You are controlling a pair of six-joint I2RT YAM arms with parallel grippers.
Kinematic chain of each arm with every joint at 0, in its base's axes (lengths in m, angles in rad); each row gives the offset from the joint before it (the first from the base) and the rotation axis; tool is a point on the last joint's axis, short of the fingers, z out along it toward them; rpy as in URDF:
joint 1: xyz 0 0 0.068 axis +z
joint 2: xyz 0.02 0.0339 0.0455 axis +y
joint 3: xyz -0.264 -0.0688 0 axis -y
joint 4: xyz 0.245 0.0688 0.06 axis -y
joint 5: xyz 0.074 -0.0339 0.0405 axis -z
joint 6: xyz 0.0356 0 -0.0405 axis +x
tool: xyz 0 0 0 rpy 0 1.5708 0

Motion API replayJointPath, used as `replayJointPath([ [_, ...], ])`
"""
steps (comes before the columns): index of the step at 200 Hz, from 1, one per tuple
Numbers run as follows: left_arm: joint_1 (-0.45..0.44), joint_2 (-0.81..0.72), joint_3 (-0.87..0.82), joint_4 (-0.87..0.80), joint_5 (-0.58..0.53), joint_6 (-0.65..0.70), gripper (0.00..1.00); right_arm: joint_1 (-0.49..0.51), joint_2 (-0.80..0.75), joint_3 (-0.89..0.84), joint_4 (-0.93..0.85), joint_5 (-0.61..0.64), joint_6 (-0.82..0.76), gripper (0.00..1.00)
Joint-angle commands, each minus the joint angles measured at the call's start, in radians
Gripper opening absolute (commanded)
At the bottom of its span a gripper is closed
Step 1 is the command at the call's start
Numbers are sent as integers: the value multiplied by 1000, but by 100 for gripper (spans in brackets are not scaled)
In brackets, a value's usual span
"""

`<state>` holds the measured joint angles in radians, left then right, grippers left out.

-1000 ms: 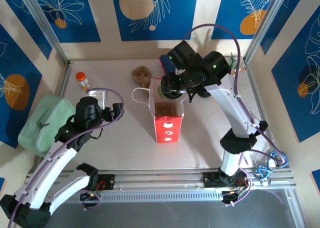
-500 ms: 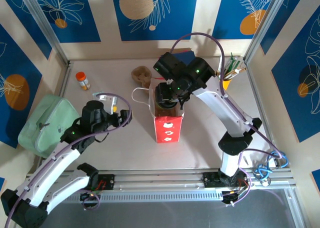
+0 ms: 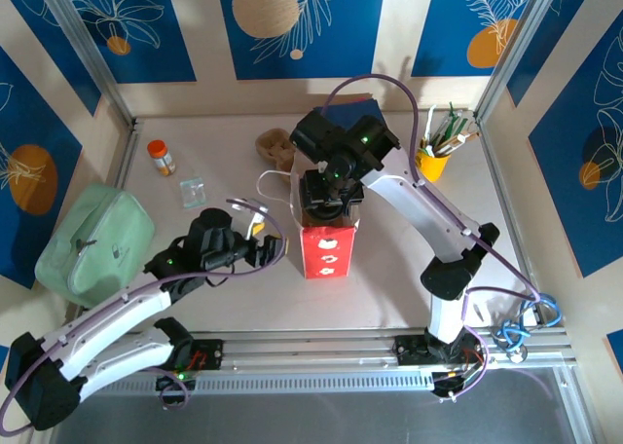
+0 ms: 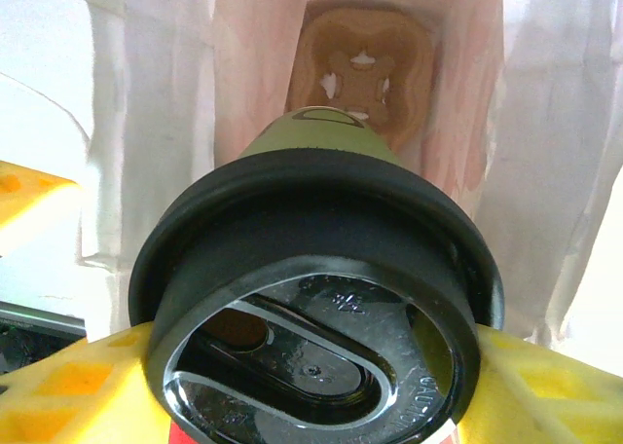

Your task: Pack the takeout coffee

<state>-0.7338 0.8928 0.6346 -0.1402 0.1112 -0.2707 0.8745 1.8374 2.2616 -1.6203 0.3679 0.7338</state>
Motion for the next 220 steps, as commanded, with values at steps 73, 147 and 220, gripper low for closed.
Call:
replayJointPath([
  [73,-159,114,-17,195,-20,101,79,-12,16,-55,-153,-77,-34,63],
  [147,-208,124,-31,210,-54,162,79,-33,32,-114,-151,-89,-56,63],
  [220,-249,173,-39,291,61,202,77,-41,65,-105,-151,-96,-57,63],
])
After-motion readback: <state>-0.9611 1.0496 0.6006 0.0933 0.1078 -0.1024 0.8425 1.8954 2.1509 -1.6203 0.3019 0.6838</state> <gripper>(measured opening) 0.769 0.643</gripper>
